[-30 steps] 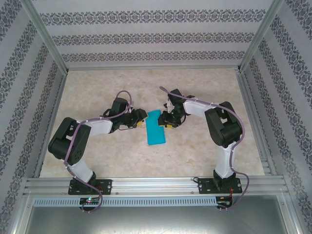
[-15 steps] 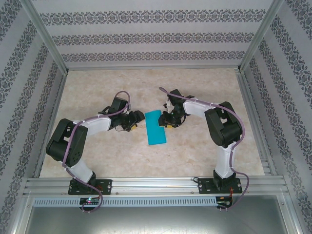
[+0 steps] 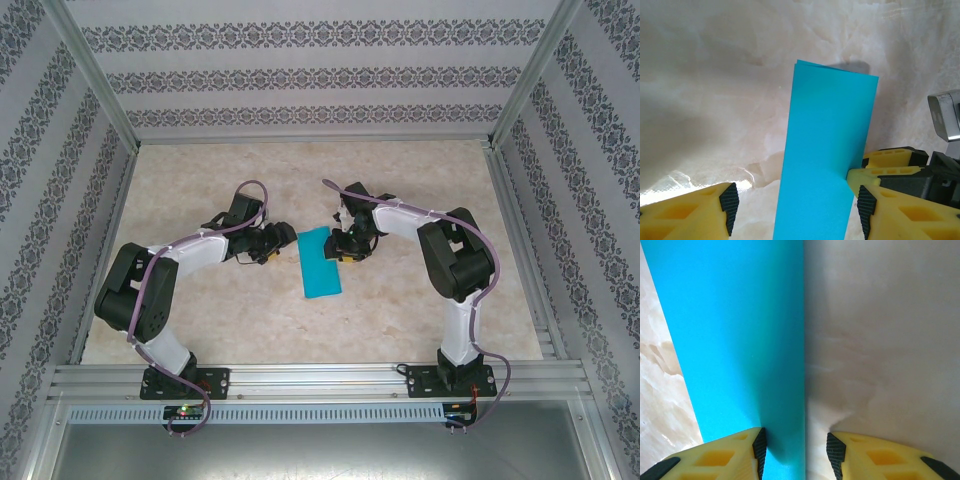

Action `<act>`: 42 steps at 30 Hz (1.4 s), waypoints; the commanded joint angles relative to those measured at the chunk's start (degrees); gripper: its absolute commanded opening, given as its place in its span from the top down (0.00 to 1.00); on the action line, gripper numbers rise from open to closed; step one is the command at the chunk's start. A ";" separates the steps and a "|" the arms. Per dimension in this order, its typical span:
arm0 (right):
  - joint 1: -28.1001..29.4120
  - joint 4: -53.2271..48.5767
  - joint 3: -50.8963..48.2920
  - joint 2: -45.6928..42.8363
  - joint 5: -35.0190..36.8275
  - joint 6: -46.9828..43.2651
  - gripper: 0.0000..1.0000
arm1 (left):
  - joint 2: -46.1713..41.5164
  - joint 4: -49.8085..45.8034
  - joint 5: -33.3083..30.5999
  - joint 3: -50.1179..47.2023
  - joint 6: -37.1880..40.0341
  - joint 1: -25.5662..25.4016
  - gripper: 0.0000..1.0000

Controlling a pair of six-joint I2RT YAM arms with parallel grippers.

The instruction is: Fold a paper plane with a square sheet of paper (pick it up from the middle)

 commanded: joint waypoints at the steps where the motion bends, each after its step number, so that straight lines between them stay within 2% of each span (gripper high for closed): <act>1: -0.77 -3.24 -3.32 6.80 12.71 1.79 0.56 | 0.17 -1.80 -1.23 1.05 1.06 0.35 0.33; 7: -0.86 -3.64 -3.18 7.65 13.85 1.15 0.57 | 1.32 -1.52 -0.21 1.60 0.97 0.16 0.35; 15: -0.77 -4.62 -2.80 8.75 15.29 0.45 0.56 | 3.20 0.39 2.72 2.64 0.79 -0.65 0.42; 30: 0.08 -4.91 -2.36 10.44 16.22 -1.88 0.56 | 9.11 3.85 8.58 5.64 0.79 -3.83 0.69; 42: 0.18 -4.82 -2.28 11.17 16.46 -0.27 0.55 | 10.55 4.66 9.50 6.31 0.53 -4.85 0.74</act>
